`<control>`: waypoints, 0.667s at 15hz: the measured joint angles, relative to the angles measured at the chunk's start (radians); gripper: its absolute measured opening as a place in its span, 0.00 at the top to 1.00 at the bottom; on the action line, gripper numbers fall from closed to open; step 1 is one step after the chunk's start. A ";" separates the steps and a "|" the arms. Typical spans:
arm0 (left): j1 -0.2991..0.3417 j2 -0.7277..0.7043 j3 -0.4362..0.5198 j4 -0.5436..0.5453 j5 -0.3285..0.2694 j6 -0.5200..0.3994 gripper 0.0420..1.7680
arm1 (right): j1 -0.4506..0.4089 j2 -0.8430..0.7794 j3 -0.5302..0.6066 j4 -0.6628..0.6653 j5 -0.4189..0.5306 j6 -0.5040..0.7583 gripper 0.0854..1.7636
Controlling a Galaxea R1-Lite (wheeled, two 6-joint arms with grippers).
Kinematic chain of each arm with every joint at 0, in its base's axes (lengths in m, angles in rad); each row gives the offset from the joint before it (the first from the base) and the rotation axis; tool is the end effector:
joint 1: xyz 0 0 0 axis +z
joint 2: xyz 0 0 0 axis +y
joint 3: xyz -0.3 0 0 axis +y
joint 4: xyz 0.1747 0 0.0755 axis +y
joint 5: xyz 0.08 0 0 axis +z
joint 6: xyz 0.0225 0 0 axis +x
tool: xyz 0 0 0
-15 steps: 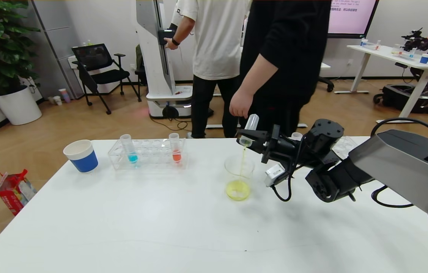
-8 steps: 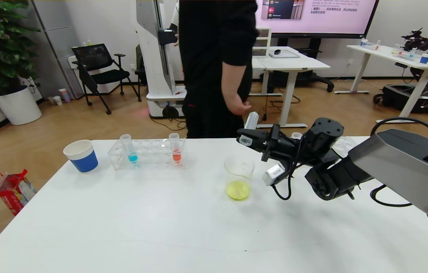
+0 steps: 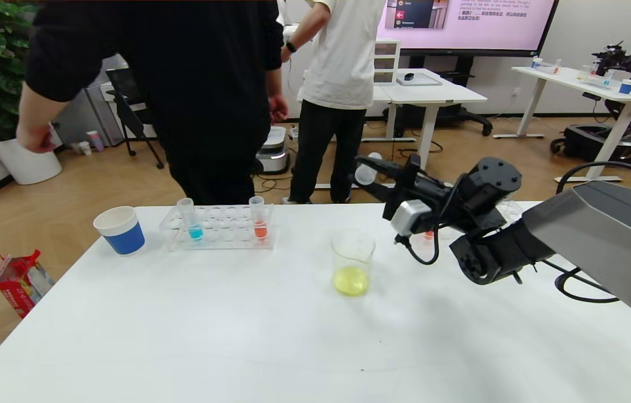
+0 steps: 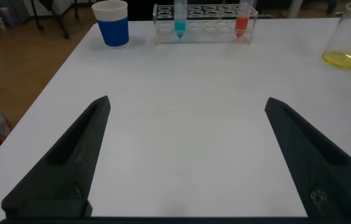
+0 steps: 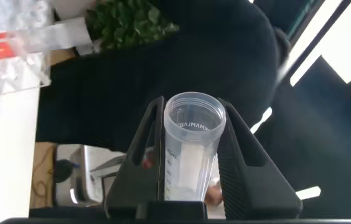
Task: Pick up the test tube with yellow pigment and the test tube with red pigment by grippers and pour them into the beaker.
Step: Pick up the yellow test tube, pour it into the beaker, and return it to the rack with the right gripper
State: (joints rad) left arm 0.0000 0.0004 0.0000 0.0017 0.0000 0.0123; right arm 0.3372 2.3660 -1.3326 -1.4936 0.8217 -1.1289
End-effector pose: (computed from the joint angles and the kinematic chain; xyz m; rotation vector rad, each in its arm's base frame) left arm -0.0228 0.0000 0.0753 0.0123 0.0021 0.0000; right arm 0.4229 0.1657 0.1410 -1.0912 -1.0690 0.7515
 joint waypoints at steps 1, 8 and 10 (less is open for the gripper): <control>0.000 0.000 0.000 0.000 0.000 0.000 0.02 | 0.000 -0.021 0.010 -0.033 -0.070 0.130 0.75; 0.000 0.000 0.000 0.000 0.000 0.000 0.02 | 0.027 -0.164 0.199 -0.039 -0.703 0.756 0.75; 0.000 0.000 0.000 0.000 0.000 0.000 0.02 | 0.030 -0.200 0.243 0.016 -0.790 0.898 0.75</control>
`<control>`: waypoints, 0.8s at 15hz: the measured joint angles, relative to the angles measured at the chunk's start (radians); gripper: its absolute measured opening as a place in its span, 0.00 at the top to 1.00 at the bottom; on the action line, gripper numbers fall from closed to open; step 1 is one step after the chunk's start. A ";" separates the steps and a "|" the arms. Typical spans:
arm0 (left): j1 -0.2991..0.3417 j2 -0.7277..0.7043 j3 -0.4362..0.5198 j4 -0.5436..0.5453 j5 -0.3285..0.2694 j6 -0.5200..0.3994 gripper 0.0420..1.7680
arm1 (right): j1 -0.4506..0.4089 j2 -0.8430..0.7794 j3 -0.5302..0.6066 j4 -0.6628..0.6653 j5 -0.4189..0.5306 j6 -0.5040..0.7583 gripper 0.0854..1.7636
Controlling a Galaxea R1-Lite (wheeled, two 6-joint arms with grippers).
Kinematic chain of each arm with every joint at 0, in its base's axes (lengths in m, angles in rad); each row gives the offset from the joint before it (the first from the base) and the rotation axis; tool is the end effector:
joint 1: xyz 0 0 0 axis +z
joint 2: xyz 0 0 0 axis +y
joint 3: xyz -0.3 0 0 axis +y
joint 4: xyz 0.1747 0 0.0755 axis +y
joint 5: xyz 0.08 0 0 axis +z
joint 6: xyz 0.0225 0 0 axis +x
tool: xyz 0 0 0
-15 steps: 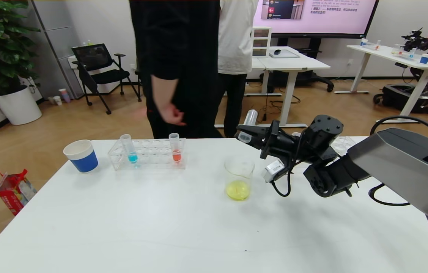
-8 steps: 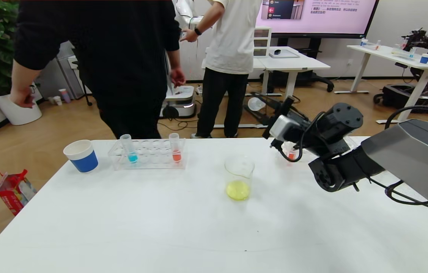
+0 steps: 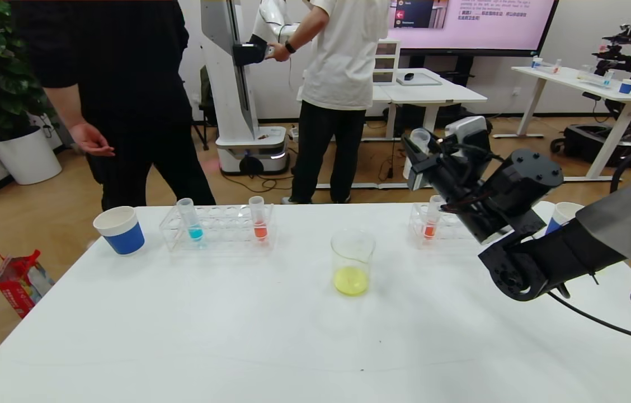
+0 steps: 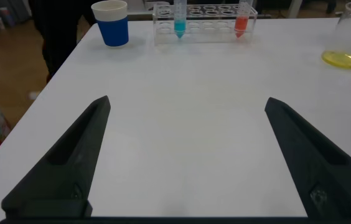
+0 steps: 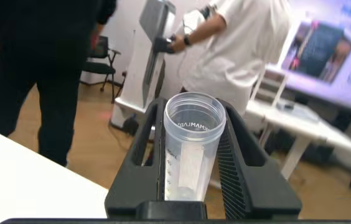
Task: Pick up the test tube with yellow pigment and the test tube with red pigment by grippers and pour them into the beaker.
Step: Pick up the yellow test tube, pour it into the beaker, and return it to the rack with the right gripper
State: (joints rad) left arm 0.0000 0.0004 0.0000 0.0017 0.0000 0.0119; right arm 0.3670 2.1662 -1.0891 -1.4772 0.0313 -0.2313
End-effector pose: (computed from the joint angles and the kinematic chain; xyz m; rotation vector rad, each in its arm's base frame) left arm -0.0228 0.0000 0.0753 0.0119 0.0021 0.0000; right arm 0.3842 0.1485 0.1702 -0.1580 -0.4401 0.3448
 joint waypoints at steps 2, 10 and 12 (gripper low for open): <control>0.000 0.000 0.000 0.000 0.000 0.000 0.02 | 0.010 -0.050 0.041 0.083 -0.056 0.120 0.75; 0.000 0.000 0.000 0.000 0.000 0.000 0.02 | -0.040 -0.251 0.229 0.239 -0.031 0.216 0.75; 0.000 0.000 0.000 0.000 0.000 0.000 0.02 | -0.105 -0.274 0.226 0.290 -0.027 0.216 0.75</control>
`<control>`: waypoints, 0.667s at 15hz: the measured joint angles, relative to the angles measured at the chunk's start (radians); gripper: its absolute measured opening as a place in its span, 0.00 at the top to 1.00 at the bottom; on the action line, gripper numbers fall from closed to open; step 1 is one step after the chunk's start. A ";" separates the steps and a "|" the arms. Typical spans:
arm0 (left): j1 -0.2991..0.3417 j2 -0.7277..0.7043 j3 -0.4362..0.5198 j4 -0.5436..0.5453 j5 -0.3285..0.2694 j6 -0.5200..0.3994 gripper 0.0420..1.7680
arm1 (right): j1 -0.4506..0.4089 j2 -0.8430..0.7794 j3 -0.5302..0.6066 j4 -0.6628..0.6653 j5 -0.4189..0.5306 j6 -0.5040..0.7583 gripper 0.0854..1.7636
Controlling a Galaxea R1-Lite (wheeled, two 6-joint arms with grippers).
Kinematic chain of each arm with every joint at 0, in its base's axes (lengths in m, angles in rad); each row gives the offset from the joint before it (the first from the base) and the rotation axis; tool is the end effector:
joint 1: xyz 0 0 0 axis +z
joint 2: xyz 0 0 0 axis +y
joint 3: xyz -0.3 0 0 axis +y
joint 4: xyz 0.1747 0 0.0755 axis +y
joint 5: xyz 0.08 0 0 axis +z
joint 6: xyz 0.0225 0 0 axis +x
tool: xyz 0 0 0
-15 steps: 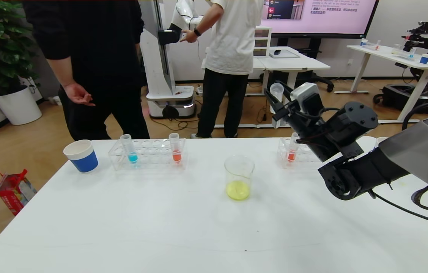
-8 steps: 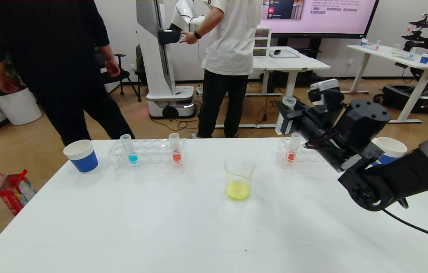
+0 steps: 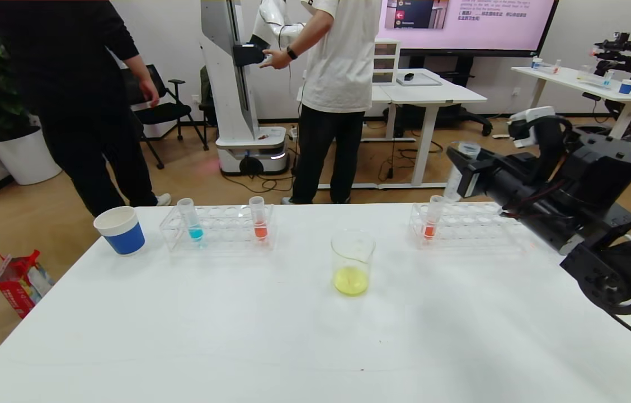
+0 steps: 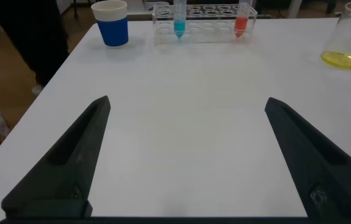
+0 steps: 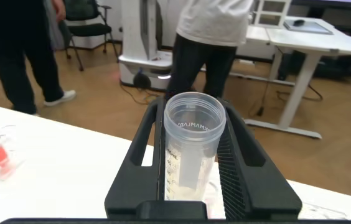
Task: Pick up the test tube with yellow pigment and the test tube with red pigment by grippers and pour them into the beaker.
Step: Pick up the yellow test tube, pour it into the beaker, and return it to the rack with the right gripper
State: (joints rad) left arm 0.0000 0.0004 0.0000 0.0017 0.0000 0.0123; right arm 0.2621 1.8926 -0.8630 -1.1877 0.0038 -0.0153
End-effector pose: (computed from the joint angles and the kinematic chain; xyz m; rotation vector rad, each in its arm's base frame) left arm -0.0228 0.0000 0.0753 0.0123 0.0021 0.0000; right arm 0.3388 0.0910 0.1899 0.0052 -0.1593 0.2641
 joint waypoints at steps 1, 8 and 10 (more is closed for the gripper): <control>0.000 0.000 0.000 0.000 0.000 0.000 0.02 | -0.042 -0.010 -0.006 0.034 0.009 0.001 0.75; 0.000 0.000 0.000 0.000 0.000 0.000 0.02 | -0.399 -0.020 -0.176 0.298 0.062 0.002 0.75; 0.000 0.000 0.000 0.000 0.000 0.000 0.02 | -0.458 0.009 -0.202 0.301 0.063 0.000 0.75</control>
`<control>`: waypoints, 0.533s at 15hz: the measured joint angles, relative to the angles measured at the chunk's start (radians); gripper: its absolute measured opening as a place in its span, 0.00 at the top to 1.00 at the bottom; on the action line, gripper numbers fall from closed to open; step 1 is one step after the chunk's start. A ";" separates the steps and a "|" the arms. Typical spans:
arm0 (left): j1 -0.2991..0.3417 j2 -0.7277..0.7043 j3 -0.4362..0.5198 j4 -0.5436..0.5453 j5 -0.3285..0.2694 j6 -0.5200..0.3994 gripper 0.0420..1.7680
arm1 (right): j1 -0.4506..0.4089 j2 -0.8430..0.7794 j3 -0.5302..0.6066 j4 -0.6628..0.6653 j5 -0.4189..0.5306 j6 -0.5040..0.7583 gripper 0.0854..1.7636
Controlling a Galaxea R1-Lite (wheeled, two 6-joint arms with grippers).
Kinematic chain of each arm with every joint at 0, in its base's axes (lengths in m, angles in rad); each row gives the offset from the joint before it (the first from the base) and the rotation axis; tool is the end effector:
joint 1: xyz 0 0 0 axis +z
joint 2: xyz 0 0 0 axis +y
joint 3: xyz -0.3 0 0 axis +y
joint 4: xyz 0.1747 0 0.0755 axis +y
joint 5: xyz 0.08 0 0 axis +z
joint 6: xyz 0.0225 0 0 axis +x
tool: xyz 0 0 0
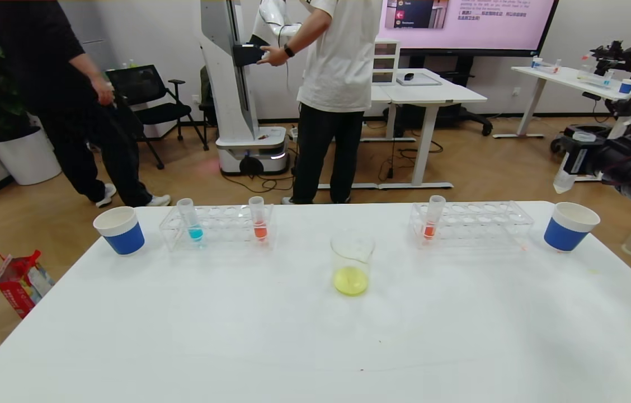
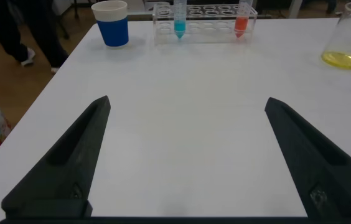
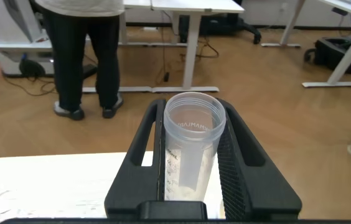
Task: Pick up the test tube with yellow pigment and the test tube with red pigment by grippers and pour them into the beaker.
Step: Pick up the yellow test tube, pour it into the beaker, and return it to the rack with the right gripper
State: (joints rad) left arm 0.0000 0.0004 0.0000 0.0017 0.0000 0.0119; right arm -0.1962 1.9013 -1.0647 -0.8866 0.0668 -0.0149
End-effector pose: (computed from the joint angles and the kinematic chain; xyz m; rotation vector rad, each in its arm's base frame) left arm -0.0228 0.0000 0.0753 0.0119 0.0021 0.0000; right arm 0.3659 -0.0712 0.2098 -0.0214 -0.0486 -0.1297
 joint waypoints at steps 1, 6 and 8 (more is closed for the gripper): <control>0.000 0.000 0.000 0.000 0.000 0.000 0.02 | -0.021 0.019 -0.012 -0.001 0.000 -0.001 0.75; 0.000 0.000 0.000 0.000 0.000 0.000 0.02 | -0.089 0.133 -0.092 -0.008 -0.006 -0.004 0.75; 0.000 0.000 0.000 0.000 0.000 0.000 0.02 | -0.106 0.182 -0.131 -0.009 -0.007 -0.005 0.75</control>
State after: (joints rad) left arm 0.0000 0.0004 0.0000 0.0017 -0.0004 0.0119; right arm -0.3026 2.0830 -1.1960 -0.8953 0.0596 -0.0200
